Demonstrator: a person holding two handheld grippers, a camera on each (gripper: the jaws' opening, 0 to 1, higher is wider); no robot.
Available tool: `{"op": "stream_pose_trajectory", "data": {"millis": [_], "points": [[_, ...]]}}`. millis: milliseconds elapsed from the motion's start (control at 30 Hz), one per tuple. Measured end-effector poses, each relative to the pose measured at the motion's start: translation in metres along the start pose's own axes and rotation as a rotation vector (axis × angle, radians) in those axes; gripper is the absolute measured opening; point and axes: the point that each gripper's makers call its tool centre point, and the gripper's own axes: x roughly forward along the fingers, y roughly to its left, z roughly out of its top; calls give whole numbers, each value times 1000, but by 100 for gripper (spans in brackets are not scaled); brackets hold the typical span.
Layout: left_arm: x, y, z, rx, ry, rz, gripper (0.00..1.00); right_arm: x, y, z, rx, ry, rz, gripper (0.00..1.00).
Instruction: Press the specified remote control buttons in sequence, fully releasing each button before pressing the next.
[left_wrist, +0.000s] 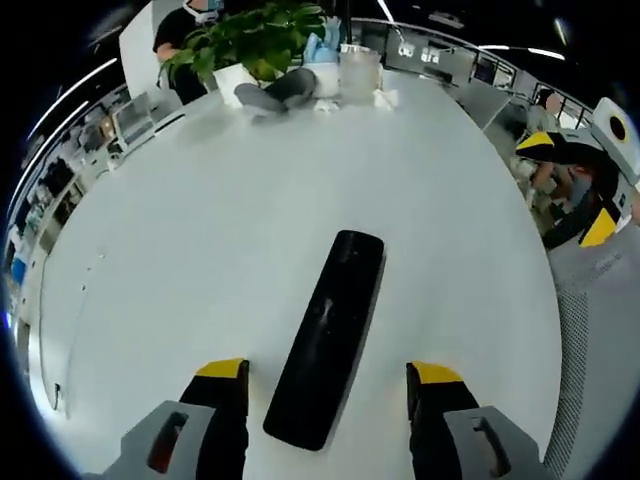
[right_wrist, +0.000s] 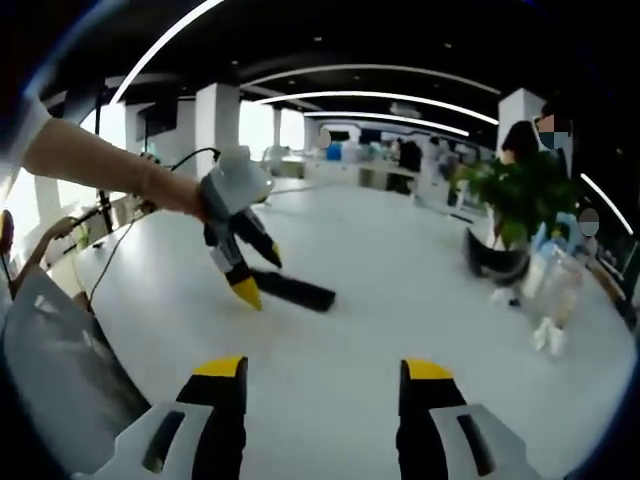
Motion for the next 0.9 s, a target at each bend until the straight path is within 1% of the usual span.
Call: {"op": "stream_pose_trajectory", "data": {"millis": [33, 200, 333, 367, 433, 467, 500, 533, 567, 667, 700, 800, 900], "points": [[0, 1, 0, 4, 1, -3, 67, 0, 0, 0, 1, 2, 2, 59], [-1, 3, -2, 41, 39, -22, 63, 1, 3, -1, -10, 11, 10, 59], [-2, 4, -3, 48, 30, -23, 61, 1, 2, -1, -12, 16, 4, 58], [-3, 3, -2, 56, 24, -27, 59, 1, 1, -2, -11, 20, 1, 57], [-4, 3, -2, 67, 20, -31, 49, 1, 2, -3, -9, 23, 2, 57], [-4, 3, -2, 74, 18, -32, 42, 2, 2, -2, -10, 23, 3, 57], [-4, 3, -1, 85, 17, -33, 33, 2, 2, -2, -11, 22, 3, 57], [-5, 3, -2, 96, 21, -31, 27, 2, 2, -2, -13, 22, 3, 57], [-5, 4, -3, 113, 26, -28, 26, 2, 2, -2, -15, 23, 3, 57], [-7, 2, -2, 124, 15, -28, 25, 2, 3, -3, -17, 25, 4, 57], [-7, 1, -1, 150, 5, -34, 24, 2, 3, -3, -19, 25, 4, 57], [-9, -5, -5, 154, 20, -56, 23, 2, 3, -2, -21, 23, 6, 56], [-11, -11, -9, 195, 28, -82, 23, 2, 4, -2, -19, 23, 8, 56]]}}
